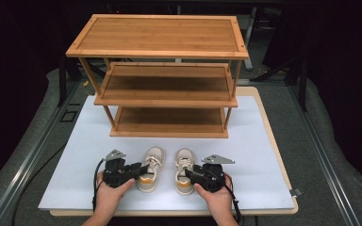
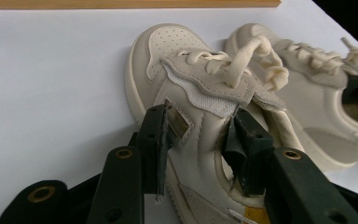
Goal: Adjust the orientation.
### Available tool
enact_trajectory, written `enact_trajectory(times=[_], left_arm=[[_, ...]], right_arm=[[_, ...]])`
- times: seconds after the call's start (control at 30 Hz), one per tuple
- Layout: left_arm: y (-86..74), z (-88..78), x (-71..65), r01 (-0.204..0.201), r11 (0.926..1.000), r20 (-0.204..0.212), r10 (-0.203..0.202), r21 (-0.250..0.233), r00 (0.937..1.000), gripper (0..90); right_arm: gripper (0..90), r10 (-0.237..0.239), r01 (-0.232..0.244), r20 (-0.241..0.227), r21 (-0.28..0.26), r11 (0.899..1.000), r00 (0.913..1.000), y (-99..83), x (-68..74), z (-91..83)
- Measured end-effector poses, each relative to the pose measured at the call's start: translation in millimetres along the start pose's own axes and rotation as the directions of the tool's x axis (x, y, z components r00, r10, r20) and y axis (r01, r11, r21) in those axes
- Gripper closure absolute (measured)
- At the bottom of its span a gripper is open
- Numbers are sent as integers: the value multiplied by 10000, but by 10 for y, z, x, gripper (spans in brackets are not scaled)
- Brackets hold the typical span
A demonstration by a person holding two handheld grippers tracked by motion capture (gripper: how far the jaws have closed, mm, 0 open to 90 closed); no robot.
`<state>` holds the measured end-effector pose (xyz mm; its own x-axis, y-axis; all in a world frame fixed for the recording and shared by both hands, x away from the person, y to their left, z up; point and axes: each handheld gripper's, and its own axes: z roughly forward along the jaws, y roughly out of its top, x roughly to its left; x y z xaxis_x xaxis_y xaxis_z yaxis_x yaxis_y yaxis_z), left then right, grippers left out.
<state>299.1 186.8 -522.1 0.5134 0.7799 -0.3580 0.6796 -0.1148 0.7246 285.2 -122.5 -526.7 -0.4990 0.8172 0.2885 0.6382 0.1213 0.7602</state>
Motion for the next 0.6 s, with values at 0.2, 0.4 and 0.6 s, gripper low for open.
enact_trajectory(times=[0.2,0.4,0.6], left_arm=[[12,68,-90,-20,10000,10,20,-10,10000,599],[-10,71,-134,82,10000,257,-83,32,9996,590],[1,93,-138,-115,9999,234,114,67,9997,596]], right_arm=[[558,-18,19,-206,31,10000,9998,10,12,28],[559,-197,202,-531,86,9998,9984,6,60,58],[560,47,-47,-423,2,10000,9991,16,67,88]])
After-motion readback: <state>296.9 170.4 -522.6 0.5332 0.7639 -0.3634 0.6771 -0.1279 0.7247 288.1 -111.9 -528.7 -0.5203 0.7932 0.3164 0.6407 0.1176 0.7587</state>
